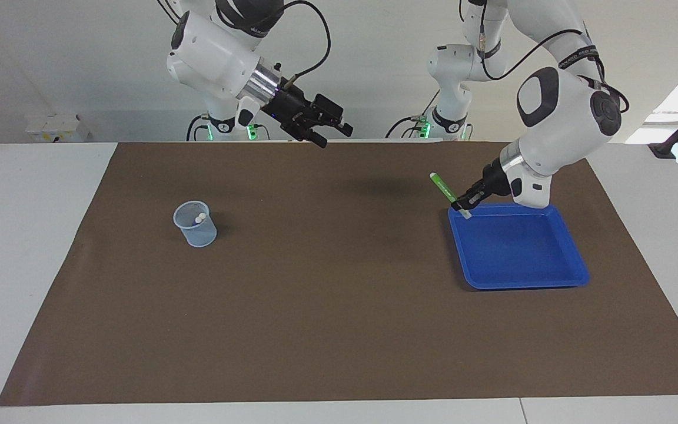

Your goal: Transfer and insert pens with both arms

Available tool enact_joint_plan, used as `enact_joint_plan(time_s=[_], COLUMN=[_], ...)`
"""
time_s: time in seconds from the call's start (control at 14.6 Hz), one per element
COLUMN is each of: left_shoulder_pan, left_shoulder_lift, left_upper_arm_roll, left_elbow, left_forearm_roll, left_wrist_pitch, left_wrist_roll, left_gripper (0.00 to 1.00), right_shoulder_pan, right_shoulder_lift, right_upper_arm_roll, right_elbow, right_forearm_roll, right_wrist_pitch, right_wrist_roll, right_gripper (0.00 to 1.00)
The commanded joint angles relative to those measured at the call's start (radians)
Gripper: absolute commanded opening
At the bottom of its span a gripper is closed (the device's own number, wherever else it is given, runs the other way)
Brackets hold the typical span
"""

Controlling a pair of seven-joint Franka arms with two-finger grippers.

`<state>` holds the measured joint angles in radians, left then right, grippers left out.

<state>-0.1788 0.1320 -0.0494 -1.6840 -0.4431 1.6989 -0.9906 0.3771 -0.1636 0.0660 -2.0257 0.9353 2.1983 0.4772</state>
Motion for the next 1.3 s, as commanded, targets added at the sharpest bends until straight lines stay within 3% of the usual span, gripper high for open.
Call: enact_joint_plan(time_s=[0.0,0.27,0.48,0.82,0.96,1.1,1.23], left_shoulder_pan=[-0.051,-0.108,-0.189,-0.237,-0.237,-0.238,-0.238], left_shoulder_lift=[-0.073,-0.173,-0.221,-0.31,-0.319,-0.327,-0.342], left_upper_arm_roll=[0.01,0.01,0.01,0.01,0.01,0.01,0.01], left_elbow=[-0.049,-0.17,-0.245,-0.37,-0.375,-0.384,-0.398], left_forearm_roll=[-0.083,-0.215,-0.232,-0.308,-0.312,-0.31,-0.31], left_wrist_pitch=[0.011,0.134,0.246,0.347,0.349,0.347,0.349], left_wrist_roll=[-0.234,-0.501,-0.656,-0.698,-0.701,-0.703,-0.703], left_gripper=[0.0,0.0,0.0,0.0,0.0,0.0,0.0], right_shoulder_pan=[0.0,0.002,0.031,0.08,0.08,0.08,0.078], right_shoulder_lift=[-0.004,-0.004,-0.005,-0.002,-0.002,0.003,0.004], right_upper_arm_roll=[-0.002,0.0,0.006,0.008,0.008,0.008,0.008], right_elbow=[-0.008,-0.007,-0.007,-0.01,-0.01,-0.01,-0.008], right_forearm_roll=[0.023,0.022,0.019,0.005,-0.039,-0.062,-0.064], right_wrist_pitch=[0.014,0.02,0.023,0.104,0.104,0.106,0.116], right_wrist_roll=[0.026,0.044,0.053,0.098,0.086,0.063,0.06], right_gripper=[1.0,1.0,1.0,1.0,0.95,0.8,0.73])
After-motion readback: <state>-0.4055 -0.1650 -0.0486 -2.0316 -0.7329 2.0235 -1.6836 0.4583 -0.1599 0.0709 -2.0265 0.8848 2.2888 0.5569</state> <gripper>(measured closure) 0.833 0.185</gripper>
